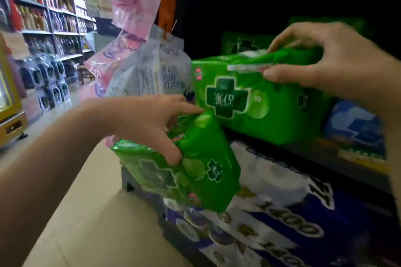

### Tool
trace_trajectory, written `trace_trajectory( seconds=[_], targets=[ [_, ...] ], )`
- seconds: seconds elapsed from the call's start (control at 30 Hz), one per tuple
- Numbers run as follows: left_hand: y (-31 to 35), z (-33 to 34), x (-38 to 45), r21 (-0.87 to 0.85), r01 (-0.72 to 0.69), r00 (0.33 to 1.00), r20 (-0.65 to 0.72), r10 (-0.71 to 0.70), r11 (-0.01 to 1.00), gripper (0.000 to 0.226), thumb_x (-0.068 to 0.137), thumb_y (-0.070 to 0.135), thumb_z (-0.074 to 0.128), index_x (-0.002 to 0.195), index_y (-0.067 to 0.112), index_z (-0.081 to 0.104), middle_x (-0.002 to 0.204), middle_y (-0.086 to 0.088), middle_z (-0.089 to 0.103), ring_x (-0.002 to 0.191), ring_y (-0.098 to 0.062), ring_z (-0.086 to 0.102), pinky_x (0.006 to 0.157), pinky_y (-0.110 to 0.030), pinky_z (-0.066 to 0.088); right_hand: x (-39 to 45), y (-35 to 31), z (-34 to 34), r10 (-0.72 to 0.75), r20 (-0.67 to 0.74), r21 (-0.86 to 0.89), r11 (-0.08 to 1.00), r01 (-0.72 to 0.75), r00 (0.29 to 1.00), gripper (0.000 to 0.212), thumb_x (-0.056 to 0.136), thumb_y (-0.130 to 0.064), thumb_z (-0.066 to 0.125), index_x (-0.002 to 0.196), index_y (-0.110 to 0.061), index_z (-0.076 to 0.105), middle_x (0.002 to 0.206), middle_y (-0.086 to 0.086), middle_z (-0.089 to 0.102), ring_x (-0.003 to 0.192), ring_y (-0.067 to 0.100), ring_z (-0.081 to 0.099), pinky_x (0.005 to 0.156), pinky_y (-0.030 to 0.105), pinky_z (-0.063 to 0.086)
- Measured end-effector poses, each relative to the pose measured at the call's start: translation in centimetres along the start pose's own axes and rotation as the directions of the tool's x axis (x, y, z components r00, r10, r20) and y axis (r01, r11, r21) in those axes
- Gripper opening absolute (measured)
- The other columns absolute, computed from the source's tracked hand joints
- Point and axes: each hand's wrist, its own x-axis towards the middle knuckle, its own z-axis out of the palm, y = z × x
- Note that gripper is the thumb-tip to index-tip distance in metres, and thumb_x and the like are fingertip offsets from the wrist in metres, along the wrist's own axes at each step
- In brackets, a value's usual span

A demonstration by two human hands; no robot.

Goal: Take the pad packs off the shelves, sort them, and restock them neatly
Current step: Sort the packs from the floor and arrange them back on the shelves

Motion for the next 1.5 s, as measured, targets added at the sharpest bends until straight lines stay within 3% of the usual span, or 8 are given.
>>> trace_trajectory(
  seconds=[0.13,0.27,0.47,0.6,0.83,1.03,1.23,1.5],
  targets=[
    [3.8,-4.4,3.0,0.104,-0.084,0.970,-0.219,0.105,0.991,0.114,0.045,0.059,0.071,0.146,0.035,0.022,0.120,0.011,0.038,0.104,-0.008,0.045,0.085,-0.017,0.037,2.5,2.4,-3.6,-0.081,-0.343,-0.092,0.994,0.052,0.936,0.035,0.074,-0.039,0.075,0.100,-0.025,0.057,0.105,0.002,0.056,0.094,0.016,0.053,0.079,0.027,0.042],
    [5.3,-5.4,8.2,0.192,-0.059,0.933,-0.338,0.122,0.980,0.108,0.062,0.045,0.078,0.149,0.027,0.017,0.135,-0.005,0.029,0.126,-0.022,0.032,0.104,-0.029,0.032,6.6,7.7,-0.8,-0.098,-0.334,-0.158,0.986,0.047,0.938,0.044,0.073,-0.027,0.078,0.109,-0.010,0.059,0.120,0.011,0.041,0.114,0.018,0.044,0.091,0.012,0.025],
    [4.1,-5.6,13.9,0.349,0.023,0.972,-0.225,0.060,0.937,0.103,0.070,0.036,0.078,0.149,0.028,0.012,0.145,-0.006,0.023,0.131,-0.028,0.021,0.110,-0.045,0.028,5.3,13.0,5.2,0.007,-0.546,-0.006,1.000,-0.012,0.838,0.083,0.070,-0.031,0.080,0.137,-0.010,0.035,0.136,0.016,0.032,0.123,0.019,0.036,0.096,0.009,0.020],
    [3.4,-4.9,14.0,0.385,0.019,0.976,-0.207,0.066,0.923,0.104,0.070,0.036,0.078,0.149,0.029,0.011,0.145,-0.004,0.022,0.130,-0.027,0.022,0.110,-0.044,0.029,3.8,13.7,9.0,0.144,-0.527,0.151,0.986,-0.075,0.838,0.114,0.065,-0.030,0.084,0.150,-0.020,0.008,0.148,0.011,0.027,0.130,0.013,0.029,0.105,0.031,0.025],
    [2.8,-3.5,12.8,0.429,0.007,0.952,-0.279,0.125,0.903,0.106,0.069,0.043,0.077,0.149,0.029,0.010,0.141,-0.003,0.024,0.123,-0.023,0.027,0.105,-0.043,0.035,6.5,9.4,3.4,-0.109,-0.695,-0.040,0.993,0.114,0.710,0.087,0.069,-0.030,0.080,0.140,-0.015,0.033,0.132,0.007,0.046,0.117,0.024,0.043,0.093,0.030,0.035],
    [2.0,-1.7,11.9,0.477,0.038,0.922,-0.356,0.154,0.878,0.108,0.068,0.052,0.075,0.149,0.033,0.006,0.140,-0.001,0.021,0.121,-0.022,0.026,0.103,-0.045,0.034,10.5,2.3,-3.4,-0.469,-0.403,-0.434,0.854,0.287,0.786,0.056,0.072,-0.037,0.069,0.120,-0.011,0.058,0.129,0.016,0.043,0.116,0.032,0.045,0.097,0.039,0.040],
    [1.5,-0.9,12.2,0.518,0.035,0.910,-0.370,0.187,0.855,0.107,0.068,0.054,0.074,0.149,0.033,0.007,0.139,0.000,0.022,0.121,-0.022,0.027,0.102,-0.044,0.034,18.2,1.1,-1.2,-0.370,0.089,-0.647,0.685,0.336,0.925,0.046,0.082,-0.038,0.067,0.124,-0.021,0.060,0.126,0.014,0.048,0.117,0.033,0.046,0.097,0.043,0.040],
    [1.3,-0.6,14.5,0.514,0.055,0.928,-0.343,0.146,0.856,0.107,0.071,0.046,0.074,0.150,0.029,0.004,0.142,-0.006,0.021,0.123,-0.027,0.027,0.102,-0.044,0.036,13.9,7.1,4.1,-0.542,-0.157,-0.599,0.717,0.357,0.825,0.044,0.093,-0.039,0.044,0.120,-0.009,0.062,0.119,0.012,0.060,0.111,0.033,0.051,0.084,0.044,0.044]
  ],
)
